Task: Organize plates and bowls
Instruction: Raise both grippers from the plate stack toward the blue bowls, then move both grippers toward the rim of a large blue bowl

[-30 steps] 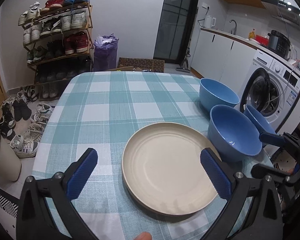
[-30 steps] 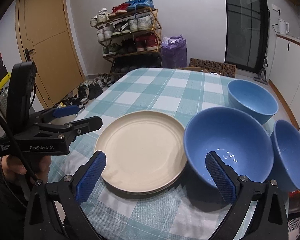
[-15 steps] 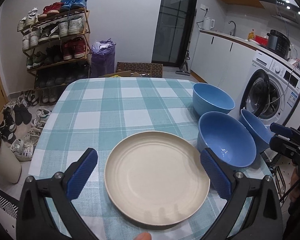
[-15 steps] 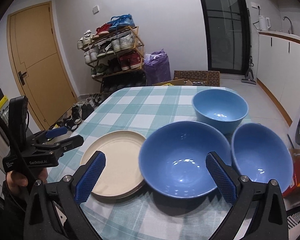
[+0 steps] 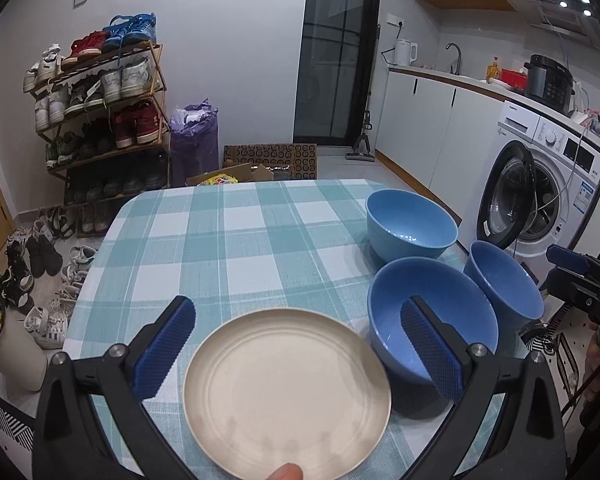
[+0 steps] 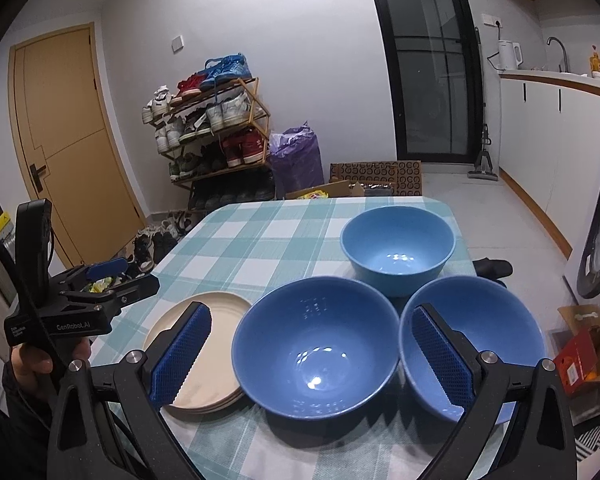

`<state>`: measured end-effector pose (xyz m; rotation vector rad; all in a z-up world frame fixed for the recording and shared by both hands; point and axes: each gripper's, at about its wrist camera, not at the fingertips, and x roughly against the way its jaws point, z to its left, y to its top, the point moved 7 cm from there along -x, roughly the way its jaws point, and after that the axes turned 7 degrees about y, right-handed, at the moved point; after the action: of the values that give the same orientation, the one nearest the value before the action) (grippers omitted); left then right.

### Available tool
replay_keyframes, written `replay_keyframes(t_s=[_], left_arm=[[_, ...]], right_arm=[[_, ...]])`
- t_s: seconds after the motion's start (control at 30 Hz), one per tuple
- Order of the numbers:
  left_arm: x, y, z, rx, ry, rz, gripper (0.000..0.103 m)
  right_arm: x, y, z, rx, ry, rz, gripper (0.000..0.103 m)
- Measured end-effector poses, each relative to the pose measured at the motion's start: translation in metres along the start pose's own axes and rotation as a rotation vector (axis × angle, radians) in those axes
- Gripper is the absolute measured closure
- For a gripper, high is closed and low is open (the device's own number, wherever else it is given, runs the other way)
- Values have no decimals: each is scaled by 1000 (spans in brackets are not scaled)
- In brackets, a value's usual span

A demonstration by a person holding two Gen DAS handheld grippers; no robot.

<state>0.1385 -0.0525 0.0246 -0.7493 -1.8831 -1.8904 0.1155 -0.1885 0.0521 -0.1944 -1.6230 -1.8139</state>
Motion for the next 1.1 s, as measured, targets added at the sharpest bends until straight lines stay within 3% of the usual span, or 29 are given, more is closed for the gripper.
replay_keyframes(t_s=[0.37, 0.7, 1.1], left_arm=[[-11, 27, -27, -33, -7, -19, 0], [-29, 45, -37, -39, 0, -6, 0], [-52, 69, -58, -51, -14, 10, 0]], right_arm=[[13, 19, -35, -11, -31, -25, 1], [19, 40, -70, -8, -114, -45, 1], [24, 71, -103, -36, -128, -59, 1]])
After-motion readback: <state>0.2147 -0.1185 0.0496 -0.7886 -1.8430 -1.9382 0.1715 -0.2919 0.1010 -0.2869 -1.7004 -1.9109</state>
